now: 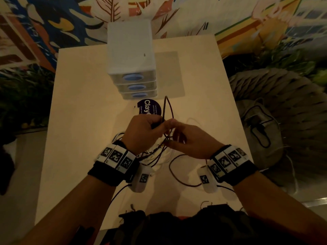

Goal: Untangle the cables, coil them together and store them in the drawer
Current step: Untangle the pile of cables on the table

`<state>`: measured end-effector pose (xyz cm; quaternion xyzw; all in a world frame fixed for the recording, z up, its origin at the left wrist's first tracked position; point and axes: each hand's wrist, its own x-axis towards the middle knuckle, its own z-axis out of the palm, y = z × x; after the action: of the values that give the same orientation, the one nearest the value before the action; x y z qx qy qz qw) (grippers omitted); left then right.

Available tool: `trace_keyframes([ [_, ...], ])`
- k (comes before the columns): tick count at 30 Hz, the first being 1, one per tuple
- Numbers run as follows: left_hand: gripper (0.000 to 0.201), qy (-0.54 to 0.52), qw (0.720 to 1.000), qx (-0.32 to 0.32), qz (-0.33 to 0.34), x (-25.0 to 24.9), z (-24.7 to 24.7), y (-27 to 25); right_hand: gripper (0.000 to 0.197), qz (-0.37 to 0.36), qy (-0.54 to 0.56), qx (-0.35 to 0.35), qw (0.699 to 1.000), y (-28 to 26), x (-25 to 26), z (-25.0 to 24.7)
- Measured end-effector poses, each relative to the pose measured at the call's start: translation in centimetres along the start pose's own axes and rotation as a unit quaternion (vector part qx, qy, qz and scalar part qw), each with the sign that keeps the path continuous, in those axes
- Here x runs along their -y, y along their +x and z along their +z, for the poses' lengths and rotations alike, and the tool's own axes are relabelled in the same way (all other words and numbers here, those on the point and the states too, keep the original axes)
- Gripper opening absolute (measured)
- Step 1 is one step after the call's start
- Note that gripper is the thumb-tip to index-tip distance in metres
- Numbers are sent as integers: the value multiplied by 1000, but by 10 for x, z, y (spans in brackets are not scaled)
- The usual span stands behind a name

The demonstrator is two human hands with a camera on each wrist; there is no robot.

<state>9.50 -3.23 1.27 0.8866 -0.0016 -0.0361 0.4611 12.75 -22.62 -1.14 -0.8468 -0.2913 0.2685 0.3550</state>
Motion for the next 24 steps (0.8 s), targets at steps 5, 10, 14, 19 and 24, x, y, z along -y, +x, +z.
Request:
trace_keyframes([
  [5,38,-57,998,0,-6,4,4,-5,18,-32,26,12,999,6,7,6],
  [10,46,-145,984,47,-93,17,10,-20,18,-16,139,-49,989,2,2,6],
  [14,40,-141,979,112,-90,19,9,-31,7,-11,178,-73,981,4,-2,11],
  [19,36,-148,971,152,-114,21,12,-34,13,9,221,-122,968,8,-3,12],
  [24,32,-11,984,158,-86,31,18,-29,24,20,256,-138,957,6,-7,9],
])
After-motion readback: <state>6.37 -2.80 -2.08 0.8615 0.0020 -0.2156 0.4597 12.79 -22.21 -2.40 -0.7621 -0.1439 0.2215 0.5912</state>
